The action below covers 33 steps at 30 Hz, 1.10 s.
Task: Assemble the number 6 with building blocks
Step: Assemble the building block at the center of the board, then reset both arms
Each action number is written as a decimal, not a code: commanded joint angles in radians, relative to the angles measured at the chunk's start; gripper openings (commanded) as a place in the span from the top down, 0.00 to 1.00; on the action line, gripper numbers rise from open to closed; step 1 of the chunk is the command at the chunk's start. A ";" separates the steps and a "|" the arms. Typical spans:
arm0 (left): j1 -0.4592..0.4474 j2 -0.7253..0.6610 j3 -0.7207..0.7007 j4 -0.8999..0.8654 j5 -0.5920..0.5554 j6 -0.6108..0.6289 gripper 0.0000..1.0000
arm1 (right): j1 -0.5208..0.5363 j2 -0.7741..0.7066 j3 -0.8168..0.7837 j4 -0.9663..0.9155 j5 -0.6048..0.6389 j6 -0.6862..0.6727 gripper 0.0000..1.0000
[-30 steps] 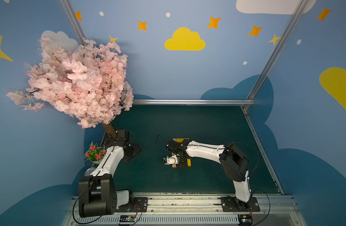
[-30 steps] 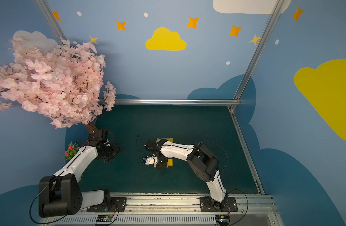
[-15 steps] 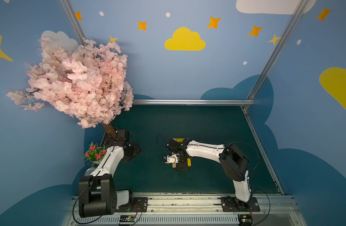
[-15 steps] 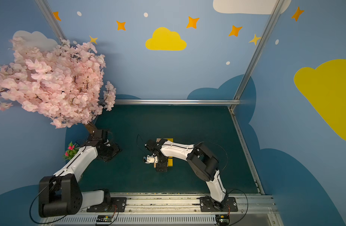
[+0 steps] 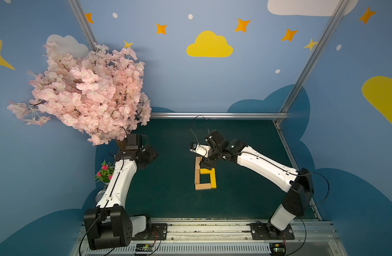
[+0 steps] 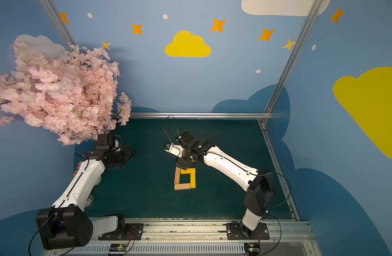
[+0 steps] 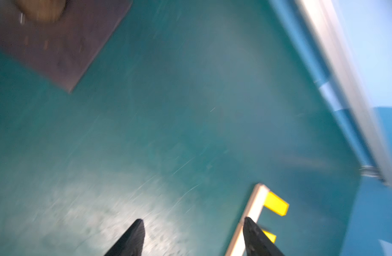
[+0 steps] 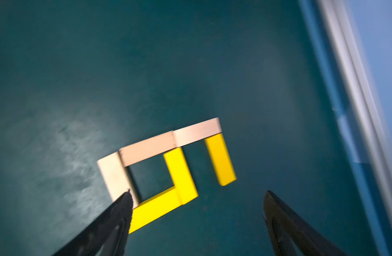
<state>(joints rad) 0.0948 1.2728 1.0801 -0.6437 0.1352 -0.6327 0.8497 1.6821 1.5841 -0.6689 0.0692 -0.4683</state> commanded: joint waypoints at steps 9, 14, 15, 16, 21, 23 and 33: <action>-0.092 0.021 0.341 0.022 0.042 0.173 0.26 | -0.472 -0.242 -0.070 0.102 0.089 0.496 0.06; -0.114 -0.095 0.297 -0.029 -0.086 0.309 0.25 | -0.585 -0.501 -0.386 0.279 0.129 0.486 0.05; -0.115 -0.135 0.237 -0.006 -0.124 0.312 0.24 | -0.601 -0.551 -0.437 0.280 0.138 0.503 0.05; -0.115 -0.179 0.172 0.027 -0.149 0.308 0.22 | -0.617 -0.601 -0.490 0.275 0.145 0.522 0.05; -0.114 -0.421 -0.194 0.229 -0.274 0.298 0.05 | -0.661 -0.785 -0.774 0.316 0.123 0.579 0.05; -0.110 -0.513 -0.369 0.331 -0.420 0.290 0.00 | -0.669 -0.804 -0.913 0.436 0.146 0.597 0.05; -0.086 -0.318 -0.791 0.948 -0.406 0.422 0.00 | -0.724 -0.377 -1.022 0.907 0.055 0.429 0.05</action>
<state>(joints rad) 0.0059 0.8837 0.2974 0.0261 -0.2668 -0.2710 0.1337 1.2255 0.4942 0.0601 0.1699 0.0349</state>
